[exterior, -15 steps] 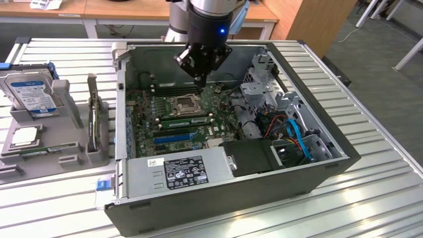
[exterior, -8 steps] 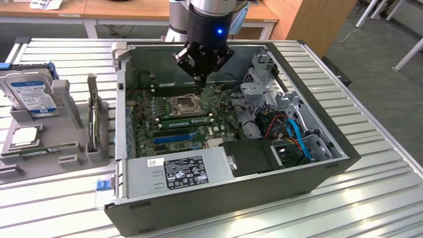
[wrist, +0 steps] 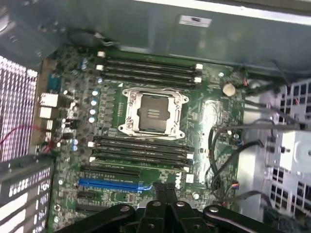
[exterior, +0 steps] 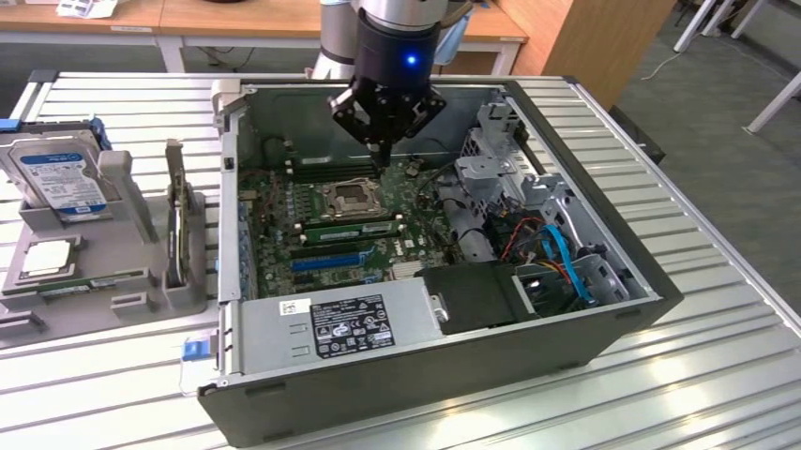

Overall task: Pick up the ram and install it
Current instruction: 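Press down the ram until it locks into place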

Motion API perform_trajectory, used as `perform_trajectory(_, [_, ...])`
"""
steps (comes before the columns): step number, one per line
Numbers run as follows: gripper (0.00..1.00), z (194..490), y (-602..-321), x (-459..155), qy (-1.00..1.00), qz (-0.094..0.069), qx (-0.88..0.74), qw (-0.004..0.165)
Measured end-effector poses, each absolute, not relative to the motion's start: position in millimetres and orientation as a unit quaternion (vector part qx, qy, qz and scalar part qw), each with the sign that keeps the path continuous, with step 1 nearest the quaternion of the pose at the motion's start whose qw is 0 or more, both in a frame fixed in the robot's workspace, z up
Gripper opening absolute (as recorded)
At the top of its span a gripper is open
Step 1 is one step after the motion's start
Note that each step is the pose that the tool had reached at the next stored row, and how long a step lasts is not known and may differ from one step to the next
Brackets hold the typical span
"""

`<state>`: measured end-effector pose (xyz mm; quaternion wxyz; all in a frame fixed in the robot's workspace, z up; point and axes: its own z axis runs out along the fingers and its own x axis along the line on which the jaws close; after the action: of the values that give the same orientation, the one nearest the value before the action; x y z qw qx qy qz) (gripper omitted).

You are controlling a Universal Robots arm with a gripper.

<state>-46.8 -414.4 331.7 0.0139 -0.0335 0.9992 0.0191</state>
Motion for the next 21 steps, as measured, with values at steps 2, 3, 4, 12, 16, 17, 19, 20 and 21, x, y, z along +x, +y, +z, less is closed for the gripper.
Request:
perform_trajectory(2, [0.10,331.7,-414.4,-46.8,1.000,0.019,-0.016,0.014])
perform_trajectory(3, [0.10,331.7,-414.4,-46.8,1.000,0.019,-0.007,0.014])
perform_trajectory(4, [0.10,331.7,-414.4,-46.8,1.000,0.019,0.001,0.014])
perform_trajectory(12, [0.10,331.6,-414.4,-46.8,1.000,0.019,0.005,0.010])
perform_trajectory(16, [0.10,331.7,-414.4,-46.8,1.000,0.018,0.006,0.003])
perform_trajectory(17, [0.10,331.7,-414.4,-46.8,1.000,0.018,0.007,0.002])
perform_trajectory(19, [0.10,331.7,-414.4,-46.8,1.000,0.018,0.011,0.001])
perform_trajectory(20, [0.10,331.7,-414.4,-46.8,1.000,0.018,0.013,0.001])
perform_trajectory(21, [0.10,331.7,-414.4,-46.8,1.000,0.018,0.015,0.000])
